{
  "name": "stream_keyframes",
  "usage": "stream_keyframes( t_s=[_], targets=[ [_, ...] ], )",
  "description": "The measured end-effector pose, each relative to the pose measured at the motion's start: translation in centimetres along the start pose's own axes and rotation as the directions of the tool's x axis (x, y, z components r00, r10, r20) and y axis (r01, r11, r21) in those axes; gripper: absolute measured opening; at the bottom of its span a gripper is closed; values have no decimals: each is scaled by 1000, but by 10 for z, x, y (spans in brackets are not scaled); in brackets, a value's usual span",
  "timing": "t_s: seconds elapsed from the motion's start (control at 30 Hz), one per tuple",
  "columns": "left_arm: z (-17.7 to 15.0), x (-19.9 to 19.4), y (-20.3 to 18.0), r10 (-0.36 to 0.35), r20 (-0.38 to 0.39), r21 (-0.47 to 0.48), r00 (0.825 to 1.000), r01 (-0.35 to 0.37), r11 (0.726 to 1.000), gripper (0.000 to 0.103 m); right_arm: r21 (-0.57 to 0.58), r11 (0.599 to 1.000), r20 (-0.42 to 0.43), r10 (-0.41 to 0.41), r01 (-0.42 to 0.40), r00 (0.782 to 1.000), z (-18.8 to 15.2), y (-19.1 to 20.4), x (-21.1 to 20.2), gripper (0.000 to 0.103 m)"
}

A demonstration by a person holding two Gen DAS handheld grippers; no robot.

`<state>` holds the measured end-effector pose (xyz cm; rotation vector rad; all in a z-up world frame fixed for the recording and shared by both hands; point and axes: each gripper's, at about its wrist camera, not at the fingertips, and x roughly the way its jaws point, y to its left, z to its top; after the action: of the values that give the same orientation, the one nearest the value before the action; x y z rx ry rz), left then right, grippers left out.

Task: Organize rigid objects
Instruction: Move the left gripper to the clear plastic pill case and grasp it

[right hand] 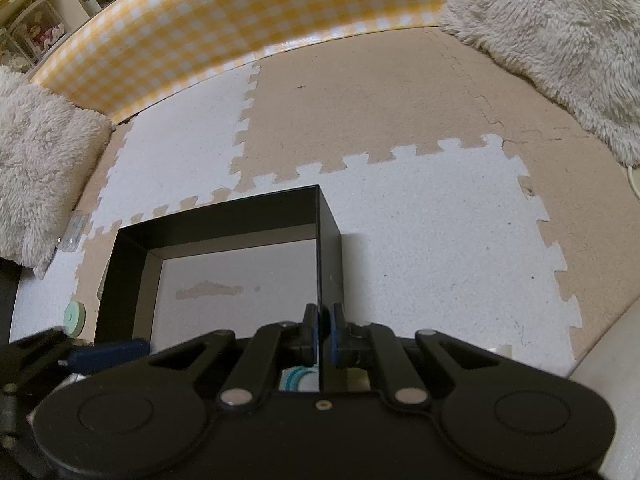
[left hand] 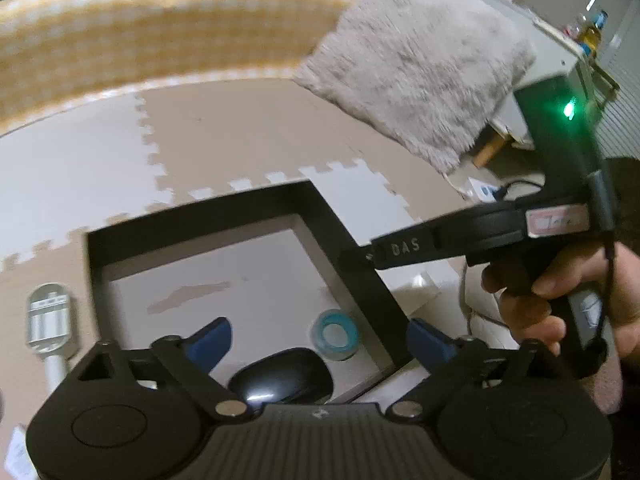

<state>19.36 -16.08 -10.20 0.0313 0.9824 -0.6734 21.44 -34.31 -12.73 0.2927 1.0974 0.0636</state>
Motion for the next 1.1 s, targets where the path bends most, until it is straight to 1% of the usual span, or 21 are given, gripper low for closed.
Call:
stream_keyframes(
  t_s=[0.07, 0.27, 0.37, 0.5, 0.63, 0.7, 0.77, 0.87, 0.9, 0.97, 1.03, 1.1],
  targets=[
    [-1, -12, 4, 26, 24, -10, 999, -25, 1000, 103, 0, 1000, 0, 1, -1, 1000, 0, 0, 0, 7],
    [-5, -44, 26, 99, 75, -64, 992, -94, 994, 103, 1, 1000, 0, 1, -1, 1000, 0, 0, 0, 7],
    [-9, -59, 40, 152, 101, -87, 983, -144, 986, 103, -3, 1000, 0, -1, 1, 1000, 0, 1, 0, 7],
    [-15, -74, 68, 214, 127, -149, 969, -195, 969, 103, -4, 1000, 1, -1, 1, 1000, -1, 0, -1, 7],
    [-19, -85, 104, 271, 152, -182, 950, -243, 953, 103, -4, 1000, 2, 0, 0, 1000, -1, 1, -1, 7],
    [-23, -87, 126, 307, 160, -194, 938, -275, 942, 103, -9, 1000, 2, -1, 1, 1000, -1, 1, -1, 7],
    [-30, -90, 152, 345, 184, -195, 920, -310, 931, 103, -10, 1000, 2, -1, 1, 1000, 0, 0, -1, 7],
    [-41, -88, 190, 407, 197, -198, 892, -370, 908, 103, -15, 1000, 2, -5, 5, 1000, 0, 1, -1, 6],
    [-44, -86, 204, 417, 199, -202, 887, -379, 903, 103, -20, 1000, 2, -8, 8, 1000, 0, 2, 0, 6],
    [-50, -82, 230, 429, 192, -207, 883, -390, 897, 103, -26, 1000, 2, -12, 12, 1000, -1, 3, 0, 6],
    [-55, -76, 251, 450, 172, -196, 876, -418, 887, 102, -32, 999, -1, -15, 15, 1000, -1, 4, 0, 6],
    [-57, -69, 266, 468, 154, -171, 870, -443, 880, 97, -31, 999, -2, -16, 16, 1000, -1, 3, 0, 6]
  ],
)
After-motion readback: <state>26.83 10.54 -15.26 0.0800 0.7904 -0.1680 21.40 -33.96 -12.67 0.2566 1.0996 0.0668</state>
